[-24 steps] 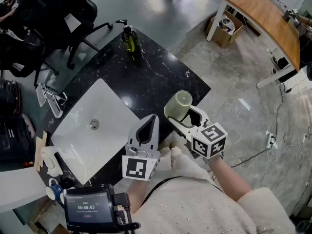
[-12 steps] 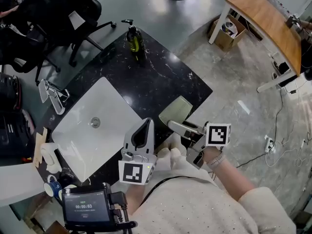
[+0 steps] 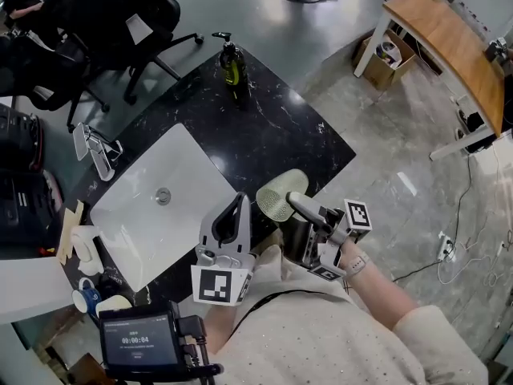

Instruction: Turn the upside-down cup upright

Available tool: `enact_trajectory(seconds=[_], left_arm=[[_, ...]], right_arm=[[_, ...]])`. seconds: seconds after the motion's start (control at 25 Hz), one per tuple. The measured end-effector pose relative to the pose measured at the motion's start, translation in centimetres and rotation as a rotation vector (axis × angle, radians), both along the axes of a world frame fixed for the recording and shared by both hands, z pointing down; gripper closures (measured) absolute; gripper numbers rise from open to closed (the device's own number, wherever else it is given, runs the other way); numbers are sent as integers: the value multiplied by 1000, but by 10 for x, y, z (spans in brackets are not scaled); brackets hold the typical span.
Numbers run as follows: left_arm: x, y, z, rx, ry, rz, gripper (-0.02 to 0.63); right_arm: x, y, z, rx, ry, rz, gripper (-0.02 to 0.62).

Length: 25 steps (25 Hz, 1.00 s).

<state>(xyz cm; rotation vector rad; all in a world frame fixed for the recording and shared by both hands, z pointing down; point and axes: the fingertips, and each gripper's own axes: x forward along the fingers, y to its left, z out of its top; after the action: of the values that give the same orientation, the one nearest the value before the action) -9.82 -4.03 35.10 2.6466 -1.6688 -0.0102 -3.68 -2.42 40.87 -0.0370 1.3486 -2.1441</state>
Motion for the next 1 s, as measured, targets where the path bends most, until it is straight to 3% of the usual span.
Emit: enact_trajectory(seconds=[0.2,0.44,0.64,1.0], left_arm=[[-2,1,4,-17,-14,-14,600],[3,-3,6,-22,-39,-6,600],[16,-5,5,-47,-28,9,600],[20,-7,8,-73,-44,15,600]], right_arm=[[4,-4,-1,-168,-261,25,273],[8,-12,2,-276,-433,62,273],[11,-12,7,-314,-527,70,273],[21,-13,8,-258,-654,72,273]])
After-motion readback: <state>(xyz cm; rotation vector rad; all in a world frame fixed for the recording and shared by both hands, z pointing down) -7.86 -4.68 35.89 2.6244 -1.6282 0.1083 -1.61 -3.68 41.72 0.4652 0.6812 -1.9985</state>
